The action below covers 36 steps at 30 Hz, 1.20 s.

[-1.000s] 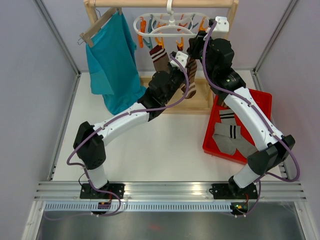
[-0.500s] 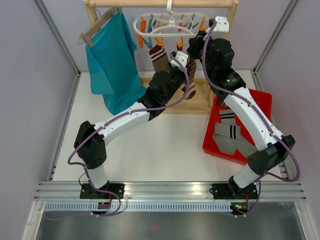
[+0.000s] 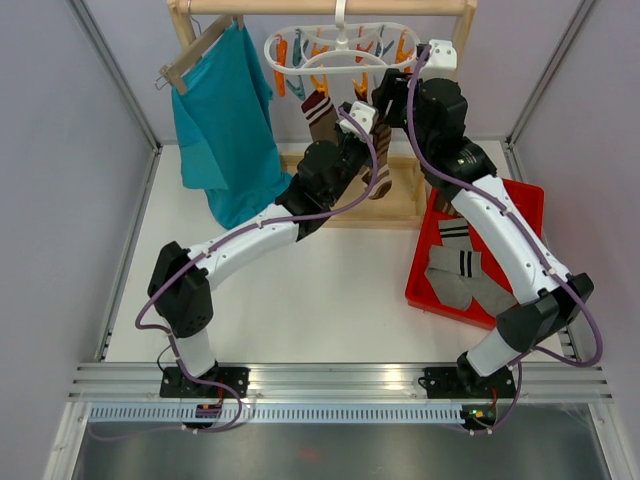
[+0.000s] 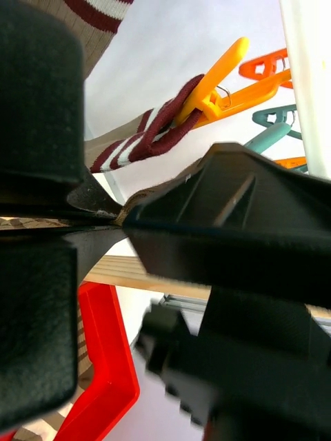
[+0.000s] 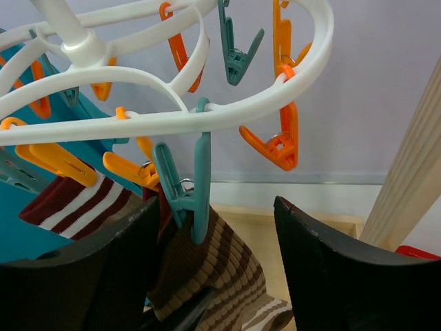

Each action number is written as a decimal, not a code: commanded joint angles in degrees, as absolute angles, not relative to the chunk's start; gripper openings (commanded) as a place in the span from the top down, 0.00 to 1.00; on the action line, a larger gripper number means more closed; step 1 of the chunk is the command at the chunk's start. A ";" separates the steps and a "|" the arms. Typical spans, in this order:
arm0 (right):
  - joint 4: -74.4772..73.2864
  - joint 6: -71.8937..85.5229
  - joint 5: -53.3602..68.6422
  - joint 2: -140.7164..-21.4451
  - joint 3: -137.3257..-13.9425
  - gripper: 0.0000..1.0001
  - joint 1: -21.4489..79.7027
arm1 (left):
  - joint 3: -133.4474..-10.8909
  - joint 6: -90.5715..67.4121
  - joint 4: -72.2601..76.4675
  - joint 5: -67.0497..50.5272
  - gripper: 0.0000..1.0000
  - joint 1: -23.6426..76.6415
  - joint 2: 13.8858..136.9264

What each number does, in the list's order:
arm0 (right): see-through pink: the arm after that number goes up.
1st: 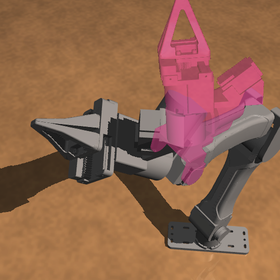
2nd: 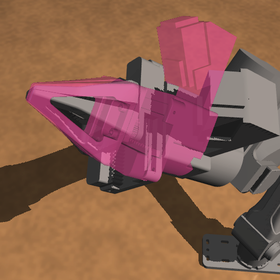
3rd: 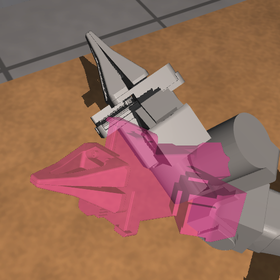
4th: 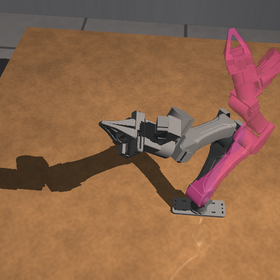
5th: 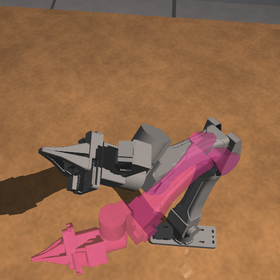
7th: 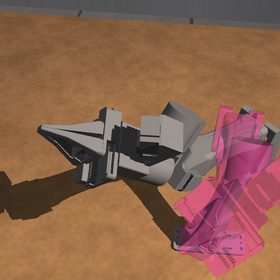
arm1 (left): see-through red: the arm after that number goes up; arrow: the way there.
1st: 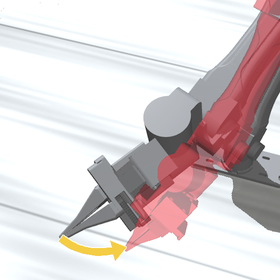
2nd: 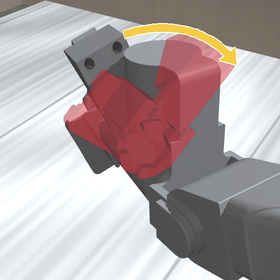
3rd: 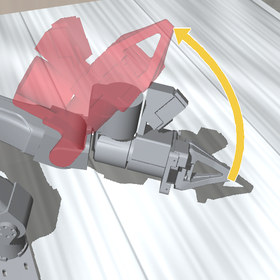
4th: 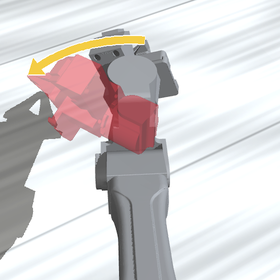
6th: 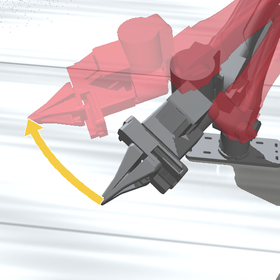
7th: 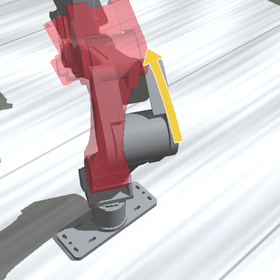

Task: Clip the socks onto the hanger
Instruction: Clamp the sock onto the hanger.

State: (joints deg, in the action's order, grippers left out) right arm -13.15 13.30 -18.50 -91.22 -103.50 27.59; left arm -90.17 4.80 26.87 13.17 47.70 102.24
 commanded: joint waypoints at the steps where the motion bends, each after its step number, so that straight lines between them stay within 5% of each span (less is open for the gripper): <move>1: -15.81 14.50 -19.51 -86.93 -107.05 0.26 27.60 | -91.94 5.45 28.92 14.06 0.98 47.37 102.13; 12: -29.09 16.52 -27.59 -80.69 -104.08 0.13 25.84 | -88.07 2.82 29.53 17.84 0.98 45.53 99.32; 24: -33.22 24.69 -21.62 -77.52 -88.87 0.12 8.09 | -79.81 -1.67 28.83 21.00 0.93 40.61 91.06; 30: -31.38 26.45 -20.22 -82.17 -82.20 0.12 3.26 | -78.84 -2.02 27.16 23.73 0.85 39.03 87.90; 36: -27.95 27.25 -17.67 -89.55 -79.81 0.17 0.44 | -78.93 -2.99 25.32 23.38 0.63 38.23 86.40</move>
State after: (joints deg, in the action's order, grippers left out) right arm -30.76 25.67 -19.62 -86.98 -80.01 0.93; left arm -79.09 -0.93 25.76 22.44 38.63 88.79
